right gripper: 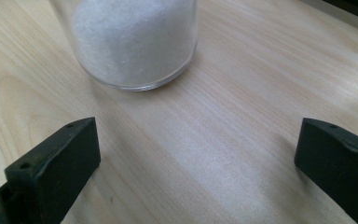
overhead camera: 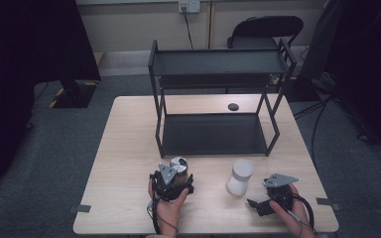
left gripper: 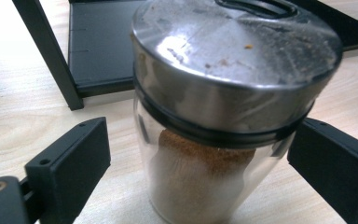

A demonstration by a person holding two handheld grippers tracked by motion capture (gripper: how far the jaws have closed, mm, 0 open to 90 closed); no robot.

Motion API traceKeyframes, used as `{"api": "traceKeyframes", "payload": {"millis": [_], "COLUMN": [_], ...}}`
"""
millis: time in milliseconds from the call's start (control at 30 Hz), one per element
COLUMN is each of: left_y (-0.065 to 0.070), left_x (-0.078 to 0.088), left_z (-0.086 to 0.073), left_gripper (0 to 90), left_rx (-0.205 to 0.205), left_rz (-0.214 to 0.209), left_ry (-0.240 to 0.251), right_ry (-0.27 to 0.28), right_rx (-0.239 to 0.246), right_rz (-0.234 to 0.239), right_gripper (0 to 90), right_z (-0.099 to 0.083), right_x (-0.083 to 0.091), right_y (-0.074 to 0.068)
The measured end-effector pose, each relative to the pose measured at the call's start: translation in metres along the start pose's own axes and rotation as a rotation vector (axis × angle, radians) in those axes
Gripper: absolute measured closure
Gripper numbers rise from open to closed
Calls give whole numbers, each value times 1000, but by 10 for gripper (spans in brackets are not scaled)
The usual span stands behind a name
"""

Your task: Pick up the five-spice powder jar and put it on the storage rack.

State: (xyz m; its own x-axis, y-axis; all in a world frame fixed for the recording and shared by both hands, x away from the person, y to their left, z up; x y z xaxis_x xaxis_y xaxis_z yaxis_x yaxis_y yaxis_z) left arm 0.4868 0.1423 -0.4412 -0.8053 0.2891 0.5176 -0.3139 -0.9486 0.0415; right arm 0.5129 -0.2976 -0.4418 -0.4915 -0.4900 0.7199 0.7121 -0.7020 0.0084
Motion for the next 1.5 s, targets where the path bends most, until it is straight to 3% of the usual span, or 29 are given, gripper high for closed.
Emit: {"api": "traceKeyframes", "payload": {"millis": [367, 500, 567, 633, 700, 1100, 1500], "left_y": [4, 5, 3, 5, 3, 6, -2], "left_x": [-5, -9, -11, -12, -13, -15, -9], "left_z": [-5, -8, -8, -8, -9, -8, 4], "left_gripper": [136, 173, 188, 212, 269, 294, 298], "left_rx": [16, 50, 62, 55, 51, 16, 18], "left_rz": [16, 21, 4, 16, -2, 22, -23], "left_ry": [31, 32, 30, 32, 36, 46, 40], "right_ry": [0, 0, 0, 0, 0, 0, 0], "right_rx": [0, 0, 0, 0, 0, 0, 0], "right_rz": [0, 0, 0, 0, 0, 0, 0], "right_gripper": [0, 0, 0, 0, 0, 0, 0], "right_z": [0, 0, 0, 0, 0, 0, 0], "right_x": [0, 0, 0, 0, 0, 0, 0], "right_y": [0, 0, 0, 0, 0, 0, 0]}}
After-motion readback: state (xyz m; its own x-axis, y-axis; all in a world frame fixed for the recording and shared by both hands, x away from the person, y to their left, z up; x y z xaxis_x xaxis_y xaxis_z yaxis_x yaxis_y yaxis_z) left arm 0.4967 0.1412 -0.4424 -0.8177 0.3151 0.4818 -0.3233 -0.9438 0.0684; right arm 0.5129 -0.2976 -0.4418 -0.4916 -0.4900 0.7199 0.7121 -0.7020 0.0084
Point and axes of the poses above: each handheld gripper's, and its own axes: x roughly backward along the jaws, z roughly out of its top, y roughly to its right, the point moved 4 cm from there along -x, roughly forward along the jaws, and after that the axes turned 3 degrees about -y, right-handed, at the moved point
